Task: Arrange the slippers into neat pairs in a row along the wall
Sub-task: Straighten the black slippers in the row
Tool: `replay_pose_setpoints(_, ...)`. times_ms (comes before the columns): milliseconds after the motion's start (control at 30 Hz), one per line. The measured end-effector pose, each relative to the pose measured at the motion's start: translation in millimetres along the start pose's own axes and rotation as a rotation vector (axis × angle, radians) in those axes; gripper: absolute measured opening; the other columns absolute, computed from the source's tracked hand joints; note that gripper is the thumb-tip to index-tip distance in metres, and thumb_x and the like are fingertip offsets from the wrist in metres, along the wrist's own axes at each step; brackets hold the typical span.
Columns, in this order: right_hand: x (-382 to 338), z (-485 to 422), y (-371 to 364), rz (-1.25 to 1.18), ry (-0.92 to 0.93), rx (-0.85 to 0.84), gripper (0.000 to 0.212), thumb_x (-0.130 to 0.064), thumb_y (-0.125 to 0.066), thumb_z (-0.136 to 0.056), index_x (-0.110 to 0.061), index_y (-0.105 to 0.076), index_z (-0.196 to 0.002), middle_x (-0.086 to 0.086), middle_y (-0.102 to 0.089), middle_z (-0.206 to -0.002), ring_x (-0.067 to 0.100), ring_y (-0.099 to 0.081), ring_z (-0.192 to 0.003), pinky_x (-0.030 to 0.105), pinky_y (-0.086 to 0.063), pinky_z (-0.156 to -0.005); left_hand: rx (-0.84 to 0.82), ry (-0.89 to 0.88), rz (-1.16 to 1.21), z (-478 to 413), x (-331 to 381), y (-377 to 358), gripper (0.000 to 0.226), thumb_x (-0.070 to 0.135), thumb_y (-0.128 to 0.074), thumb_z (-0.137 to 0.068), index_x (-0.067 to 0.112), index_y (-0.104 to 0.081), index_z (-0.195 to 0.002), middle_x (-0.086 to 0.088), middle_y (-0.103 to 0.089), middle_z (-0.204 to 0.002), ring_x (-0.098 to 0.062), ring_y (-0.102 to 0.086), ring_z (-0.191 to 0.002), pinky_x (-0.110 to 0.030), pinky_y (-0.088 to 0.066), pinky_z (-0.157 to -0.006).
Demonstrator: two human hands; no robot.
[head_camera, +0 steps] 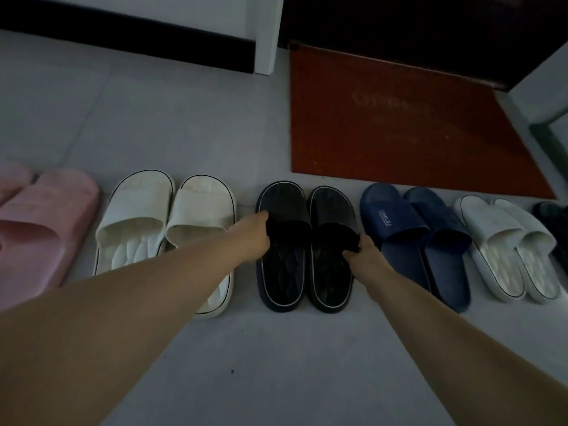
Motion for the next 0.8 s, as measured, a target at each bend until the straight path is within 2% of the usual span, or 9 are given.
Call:
replay_pose_setpoints(133, -2.1, -3.1, 0.7, 0.035, 0.014, 0.007, 0.055, -0.007, -0.050, -0.091, -0.016, -0.030, -0.142, 0.014, -0.053, -0.132, 0.032, -0.052, -0.117, 0.038, -0.042, -0.097, 0.008, 0.008, 0.008, -2.5, -1.9, -0.1, 0.030, 0.004, -0.043, -0.091, 0.001, -0.045, -0.121, -0.020, -0.054, -0.124, -0.033, -0.054, -0.111, -0.040, -0.043, -0.096)
replay_pose_setpoints(300, -19.9, 15.3, -4.7, 0.202, 0.072, 0.091, 0.064, -0.009, -0.054, -0.085, -0.015, -0.025, -0.142, 0.020, -0.041, -0.141, 0.040, -0.041, -0.126, 0.049, -0.038, -0.104, -0.019, -0.076, 0.041, 16.1, -6.0, 23.1, 0.049, 0.009, -0.052, -0.090, 0.006, -0.037, -0.137, -0.017, -0.048, -0.137, -0.030, -0.049, -0.123, -0.032, -0.040, -0.100)
replay_pose_setpoints(400, -63.7, 60.7, -32.8, 0.322, 0.365, 0.151, 0.063, -0.007, -0.055, -0.085, -0.016, -0.028, -0.141, 0.012, -0.026, -0.150, 0.034, -0.022, -0.137, 0.046, -0.024, -0.111, 0.087, -0.101, -0.074, 20.5, -40.5, 77.0, 0.062, 0.005, -0.060, -0.083, 0.017, -0.038, -0.140, -0.008, -0.044, -0.144, -0.024, -0.043, -0.132, -0.027, -0.034, -0.104)
replay_pose_setpoints(467, -95.5, 87.1, -67.8, 0.406, 0.591, 0.085, 0.059, -0.008, -0.055, -0.086, -0.020, -0.032, -0.140, 0.006, -0.023, -0.150, 0.028, -0.017, -0.139, 0.039, -0.020, -0.114, 0.151, 0.007, -0.167, 24.2, -86.3, 118.3, 0.056, 0.005, -0.063, -0.079, 0.018, -0.048, -0.131, -0.008, -0.051, -0.137, -0.026, -0.049, -0.127, -0.031, -0.039, -0.101)
replay_pose_setpoints(533, -114.9, 94.1, -105.1, 0.456, 0.696, -0.034, 0.058, -0.011, -0.053, -0.088, -0.022, -0.031, -0.141, 0.002, -0.020, -0.152, 0.025, -0.014, -0.140, 0.037, -0.018, -0.115, 0.152, 0.170, -0.291, 38.0, -136.8, 140.8, 0.056, 0.010, -0.065, -0.077, 0.016, -0.048, -0.130, -0.012, -0.056, -0.131, -0.030, -0.053, -0.122, -0.034, -0.043, -0.099)
replay_pose_setpoints(600, -126.0, 88.3, -137.2, 0.405, 0.656, -0.184, 0.060, -0.012, -0.051, -0.089, -0.021, -0.025, -0.143, 0.003, -0.024, -0.151, 0.025, -0.021, -0.140, 0.035, -0.024, -0.112, 0.104, 0.281, -0.300, 54.7, -172.5, 137.0, 0.076, 0.011, -0.068, -0.078, 0.015, -0.031, -0.144, -0.015, -0.052, -0.136, -0.031, -0.052, -0.123, -0.033, -0.039, -0.101)
replay_pose_setpoints(667, -127.5, 78.4, -160.8, 0.385, 0.517, -0.288, 0.062, -0.013, -0.047, -0.092, -0.021, -0.018, -0.146, 0.007, -0.030, -0.150, 0.028, -0.035, -0.135, 0.037, -0.033, -0.107, 0.096, 0.299, -0.203, 62.0, -188.6, 120.7, 0.079, 0.008, -0.065, -0.080, 0.016, -0.023, -0.147, -0.018, -0.054, -0.132, -0.032, -0.055, -0.117, -0.033, -0.042, -0.096)
replay_pose_setpoints(733, -124.0, 69.8, -168.3, 0.354, 0.392, -0.252, 0.055, -0.016, -0.043, -0.093, -0.018, -0.022, -0.144, 0.013, -0.044, -0.140, 0.033, -0.051, -0.121, 0.039, -0.045, -0.096, 0.161, 0.273, -0.132, 59.9, -194.0, 110.2, 0.070, 0.004, -0.054, -0.086, 0.018, -0.023, -0.147, -0.020, -0.057, -0.128, -0.034, -0.058, -0.111, -0.033, -0.045, -0.090)
replay_pose_setpoints(800, -122.4, 68.5, -163.2, 0.322, 0.322, -0.137, 0.042, -0.019, -0.041, -0.096, -0.012, -0.032, -0.136, 0.017, -0.057, -0.125, 0.036, -0.057, -0.109, 0.034, -0.044, -0.080, 0.233, 0.232, -0.115, 54.3, -194.5, 107.7, 0.063, 0.002, -0.046, -0.089, 0.019, -0.024, -0.146, -0.020, -0.057, -0.129, -0.034, -0.059, -0.110, -0.032, -0.044, -0.089)
Point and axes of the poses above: each hand's wrist, its own z-axis away from the middle knuckle, its own y-axis out of the back of the hand, x = y × z, the point moved 5 cm from there along -z, towards the middle knuckle
